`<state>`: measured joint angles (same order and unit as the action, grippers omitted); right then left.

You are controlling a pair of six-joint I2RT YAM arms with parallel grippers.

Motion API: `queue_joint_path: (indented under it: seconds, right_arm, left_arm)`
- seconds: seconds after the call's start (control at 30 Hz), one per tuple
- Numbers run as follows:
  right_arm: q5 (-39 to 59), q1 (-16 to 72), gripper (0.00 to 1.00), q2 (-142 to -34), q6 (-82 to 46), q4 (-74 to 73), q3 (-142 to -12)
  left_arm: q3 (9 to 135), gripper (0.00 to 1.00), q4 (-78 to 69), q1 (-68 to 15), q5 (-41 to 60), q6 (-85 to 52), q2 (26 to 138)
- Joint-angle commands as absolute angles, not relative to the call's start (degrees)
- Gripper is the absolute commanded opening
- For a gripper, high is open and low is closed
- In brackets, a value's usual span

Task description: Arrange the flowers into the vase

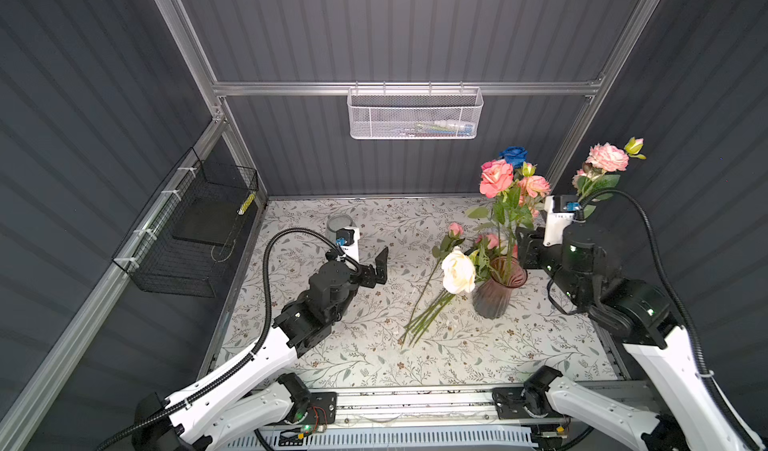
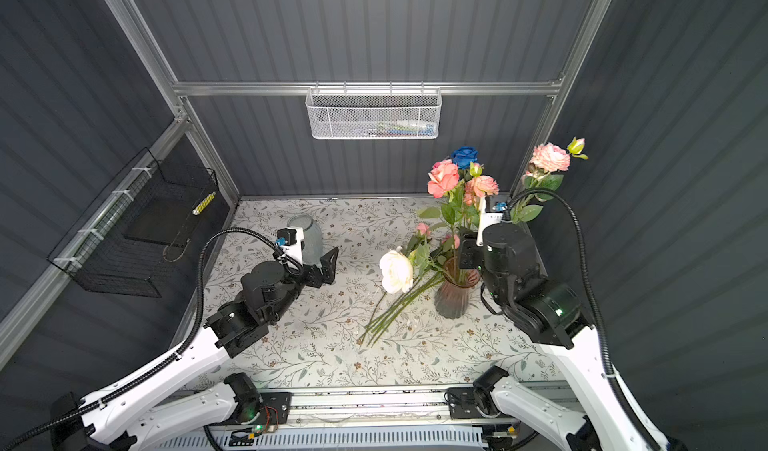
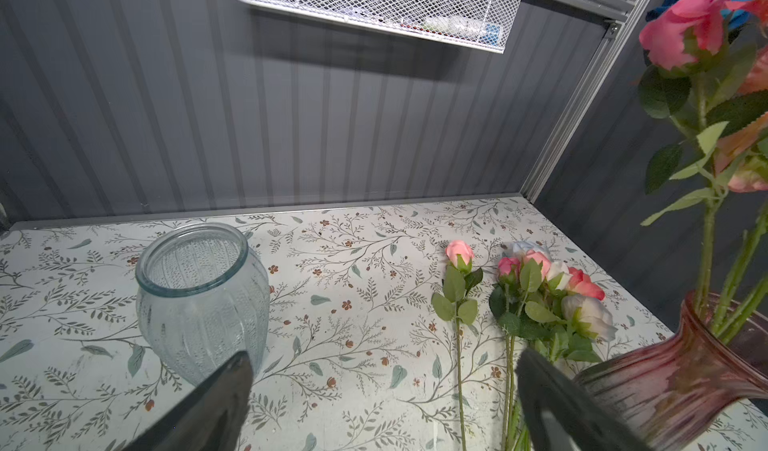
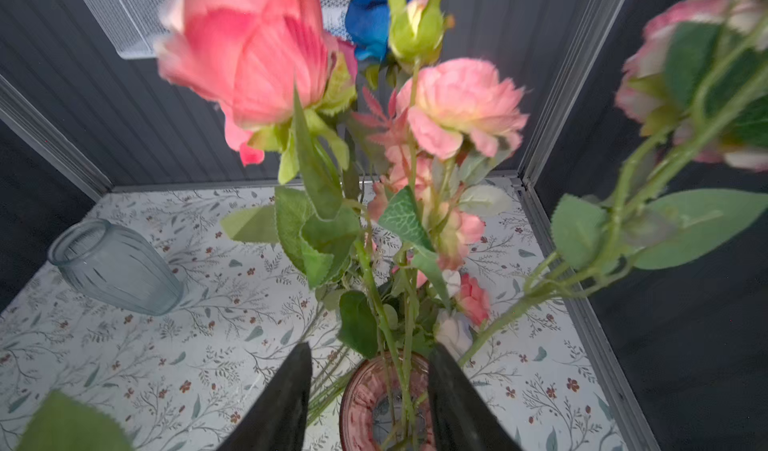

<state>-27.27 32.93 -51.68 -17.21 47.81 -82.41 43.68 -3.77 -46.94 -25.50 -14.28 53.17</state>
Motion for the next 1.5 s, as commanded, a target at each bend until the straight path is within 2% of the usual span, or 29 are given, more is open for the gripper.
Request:
queue_joint_path:
  seconds: [0.0, 0.23, 0.47, 0.83, 1.07, 1.47]
  right_arm:
    - [-29.59, 32.78, 0.49, -51.89, -22.70, 57.15, -87.00]
    - [-34.44, 31.76, 0.49, -58.88, -35.84, 80.73, -98.30]
    - [-23.68, 25.72, 0.47, -57.29, -40.70, 86.04, -93.65]
    - [-7.16, 16.63, 0.50, -56.55, -39.66, 77.17, -80.09]
    - [-0.80, 11.93, 0.47, -61.27, -35.31, 69.33, -75.37]
    - [-2.20, 7.77, 0.41, -63.39, -33.42, 66.62, -72.47]
  left_arm:
    - [43.17, 0.99, -5.12, -47.18, -26.28, -15.78, 52.98]
    - [42.63, 0.99, -0.09, -47.19, -31.03, -21.67, 52.06]
    - [48.34, 0.99, 9.04, -47.12, -34.08, -20.74, 49.74]
    - [49.11, 0.99, 10.31, -47.16, -34.72, -20.48, 48.73]
    - [47.77, 0.99, 9.30, -47.20, -34.19, -21.97, 47.31]
    - [47.81, 0.99, 7.51, -47.14, -32.88, -23.47, 50.40]
